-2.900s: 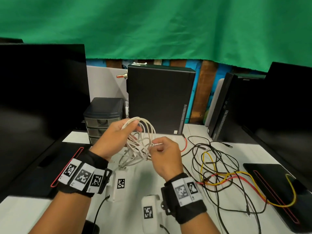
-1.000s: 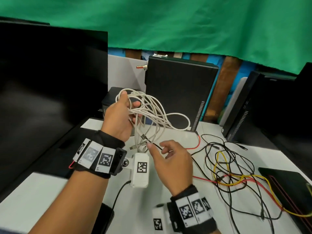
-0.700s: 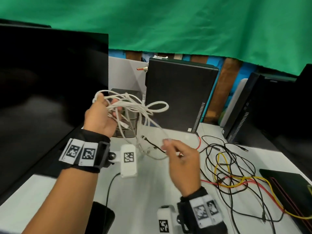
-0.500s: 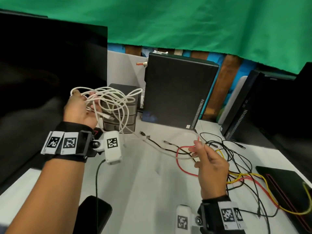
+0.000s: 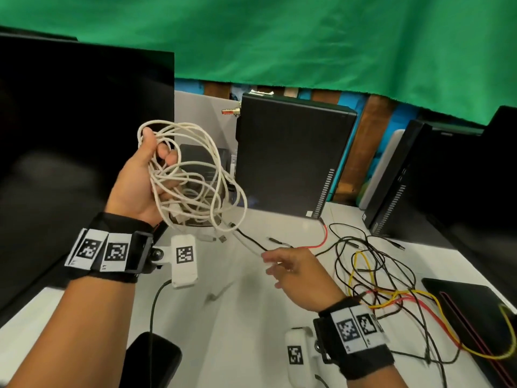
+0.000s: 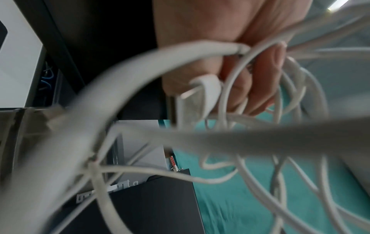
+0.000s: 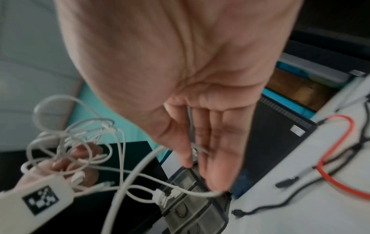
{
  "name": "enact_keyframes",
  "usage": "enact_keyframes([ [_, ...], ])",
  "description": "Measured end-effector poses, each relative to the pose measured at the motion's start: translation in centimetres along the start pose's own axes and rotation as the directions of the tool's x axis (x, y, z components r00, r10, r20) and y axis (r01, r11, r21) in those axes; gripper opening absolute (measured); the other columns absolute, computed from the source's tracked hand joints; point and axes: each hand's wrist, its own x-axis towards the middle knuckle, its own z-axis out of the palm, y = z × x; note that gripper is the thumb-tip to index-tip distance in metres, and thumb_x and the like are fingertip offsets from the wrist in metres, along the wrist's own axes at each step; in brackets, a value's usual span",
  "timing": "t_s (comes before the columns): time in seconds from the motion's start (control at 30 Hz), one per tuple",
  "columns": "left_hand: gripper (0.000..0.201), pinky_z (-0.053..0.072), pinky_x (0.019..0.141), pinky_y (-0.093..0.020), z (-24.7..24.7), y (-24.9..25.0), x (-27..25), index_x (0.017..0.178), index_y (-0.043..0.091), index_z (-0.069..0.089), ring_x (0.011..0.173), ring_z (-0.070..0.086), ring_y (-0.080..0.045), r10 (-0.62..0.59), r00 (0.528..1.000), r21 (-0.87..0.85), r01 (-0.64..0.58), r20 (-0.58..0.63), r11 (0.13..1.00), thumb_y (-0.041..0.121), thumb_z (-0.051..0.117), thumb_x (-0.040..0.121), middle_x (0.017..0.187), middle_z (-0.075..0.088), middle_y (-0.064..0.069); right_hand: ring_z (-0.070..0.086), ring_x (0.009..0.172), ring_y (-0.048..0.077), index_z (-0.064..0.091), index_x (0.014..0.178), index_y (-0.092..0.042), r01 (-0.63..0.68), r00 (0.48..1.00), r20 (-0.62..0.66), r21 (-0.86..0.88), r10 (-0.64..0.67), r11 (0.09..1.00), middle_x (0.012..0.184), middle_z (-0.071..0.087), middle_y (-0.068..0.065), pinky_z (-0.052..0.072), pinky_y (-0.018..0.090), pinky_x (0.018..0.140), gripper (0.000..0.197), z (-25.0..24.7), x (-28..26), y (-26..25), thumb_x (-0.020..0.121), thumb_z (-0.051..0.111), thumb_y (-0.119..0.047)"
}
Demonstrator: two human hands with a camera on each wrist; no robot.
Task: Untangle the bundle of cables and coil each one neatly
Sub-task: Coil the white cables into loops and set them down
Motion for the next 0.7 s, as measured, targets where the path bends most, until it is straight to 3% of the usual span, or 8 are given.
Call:
enact_keyframes([
  [0.1, 0.047, 0.04, 0.033, -0.016, 1.3, -0.4, -0.7, 0.071, 0.019, 0.041, 0.032, 0.044, -0.005, -0.043, 0.996, -0.028, 0.045, 0.079, 0.999, 0.049, 0.028, 0.105, 0.056, 0.049, 0.008, 0.069, 0.092, 0.01, 0.063, 0.128, -0.038, 0.014, 1.0, -0.008, -0.151, -0.015, 0.988, 0.115, 0.068, -0.015, 0.055, 0.034, 0.093, 0.034, -0.3, 0.7, -1.6, 0.094, 0.063, -0.033],
  [0.23, 0.054, 0.041, 0.03, -0.016, 2.4, -1.3, -1.0, 0.066, 0.012, 0.046, 0.031, 0.047, -0.007, -0.106, 0.971, -0.164, 0.143, 0.214, 0.976, 0.045, 0.028, 0.106, 0.057, 0.049, 0.001, 0.068, 0.085, 0.018, 0.063, 0.124, -0.038, 0.216, 0.965, -0.119, -0.142, -0.234, 0.966, 0.116, 0.068, -0.018, 0.056, 0.048, 0.09, 0.034, -0.3, 2.4, -4.0, 0.094, 0.056, -0.023],
  [0.3, 0.054, 0.053, 0.039, -0.027, 2.5, -1.7, -1.0, 0.074, 0.005, 0.05, 0.041, 0.059, -0.018, -0.17, 0.887, -0.271, 0.306, 0.43, 0.913, 0.043, 0.03, 0.107, 0.066, 0.057, -0.009, 0.067, 0.079, 0.02, 0.065, 0.123, -0.025, 0.304, 0.95, -0.089, 0.025, -0.301, 0.952, 0.11, 0.069, -0.004, 0.058, 0.047, 0.085, 0.035, 0.2, 3.2, -5.5, 0.093, 0.056, -0.01],
  [0.4, 0.05, 0.059, 0.063, -0.048, 2.6, -2.0, -0.8, 0.089, -0.005, 0.049, 0.066, 0.068, -0.042, -0.172, 0.779, -0.357, 0.456, 0.603, 0.815, 0.038, 0.032, 0.108, 0.083, 0.058, -0.031, 0.068, 0.081, 0.002, 0.065, 0.118, 0.001, 0.41, 0.912, -0.062, 0.156, -0.405, 0.899, 0.096, 0.067, 0.01, 0.055, 0.02, 0.077, 0.027, 0.8, 4.1, -7.4, 0.094, 0.056, 0.01],
  [0.47, 0.047, 0.058, 0.06, -0.043, 2.7, -2.4, -0.7, 0.088, -0.004, 0.049, 0.063, 0.068, -0.039, -0.142, 0.75, -0.353, 0.459, 0.646, 0.815, 0.036, 0.035, 0.108, 0.081, 0.059, -0.028, 0.07, 0.093, 0.011, 0.067, 0.114, 0.003, 0.425, 0.902, 0.009, 0.158, -0.431, 0.891, 0.104, 0.071, 0.016, 0.056, 0.028, 0.085, 0.022, 1.2, 4.8, -7.9, 0.094, 0.058, 0.005],
  [0.53, 0.045, 0.053, 0.049, -0.031, 2.6, -2.6, -0.8, 0.084, 0.0, 0.05, 0.052, 0.066, -0.028, -0.139, 0.762, -0.307, 0.411, 0.632, 0.858, 0.038, 0.038, 0.106, 0.076, 0.06, -0.018, 0.07, 0.096, 0.028, 0.068, 0.112, 0.004, 0.39, 0.915, 0.062, 0.125, -0.399, 0.912, 0.105, 0.072, 0.022, 0.058, 0.038, 0.088, 0.021, 1.1, 5.2, -8.4, 0.092, 0.063, -0.002],
  [0.63, 0.046, 0.046, 0.038, -0.019, 2.1, -2.2, -0.9, 0.075, 0.01, 0.051, 0.038, 0.056, -0.011, -0.163, 0.856, -0.205, 0.295, 0.491, 0.933, 0.043, 0.036, 0.103, 0.067, 0.056, -0.004, 0.068, 0.062, 0.02, 0.076, 0.094, -0.005, 0.33, 0.936, 0.064, 0.181, -0.346, 0.926, 0.077, 0.074, 0.004, 0.055, 0.024, 0.061, 0.012, -0.8, 5.3, -8.8, 0.093, 0.064, -0.002],
  [0.7, 0.046, 0.042, 0.033, -0.016, 1.5, -1.6, -0.9, 0.07, 0.015, 0.05, 0.034, 0.049, -0.007, -0.142, 0.904, -0.152, 0.219, 0.403, 0.964, 0.045, 0.035, 0.101, 0.065, 0.053, 0.002, 0.057, 0.05, 0.02, 0.078, 0.093, -0.012, 0.277, 0.959, 0.018, 0.153, -0.283, 0.949, 0.074, 0.074, -0.001, 0.049, 0.026, 0.051, 0.015, -2.6, 5.5, -8.8, 0.096, 0.063, -0.014],
])
